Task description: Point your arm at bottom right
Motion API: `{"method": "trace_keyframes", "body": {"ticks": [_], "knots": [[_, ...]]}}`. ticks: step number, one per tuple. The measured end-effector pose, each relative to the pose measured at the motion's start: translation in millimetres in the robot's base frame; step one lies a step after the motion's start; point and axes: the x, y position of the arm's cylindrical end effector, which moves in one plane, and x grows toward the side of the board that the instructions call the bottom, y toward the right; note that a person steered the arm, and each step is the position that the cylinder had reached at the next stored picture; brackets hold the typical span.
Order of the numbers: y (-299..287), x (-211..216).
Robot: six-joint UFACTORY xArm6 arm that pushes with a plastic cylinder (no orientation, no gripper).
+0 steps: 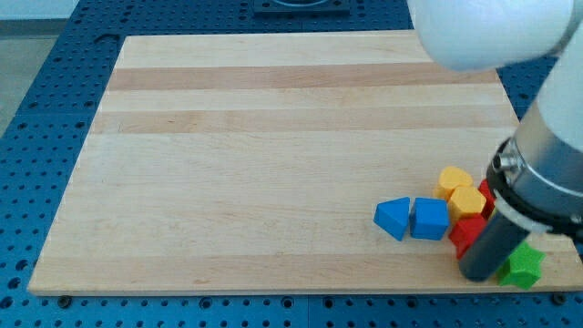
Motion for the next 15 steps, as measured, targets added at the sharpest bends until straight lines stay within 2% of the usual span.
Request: {"method": "trace_keyframes", "body": {"ticks": [1, 3, 5, 8, 9, 10, 11, 12, 13, 14, 15], "knots": [[0.0, -9.5], [-7.2, 16.4], [9.3, 17.1], [-64.3, -4.1], [-106.2, -3.9], [-131.1, -75.5], [-111.5, -172.6], [-56.6, -247.4], [46.5, -263.2], [162.6, -230.8], [165.1, -224.5]]}}
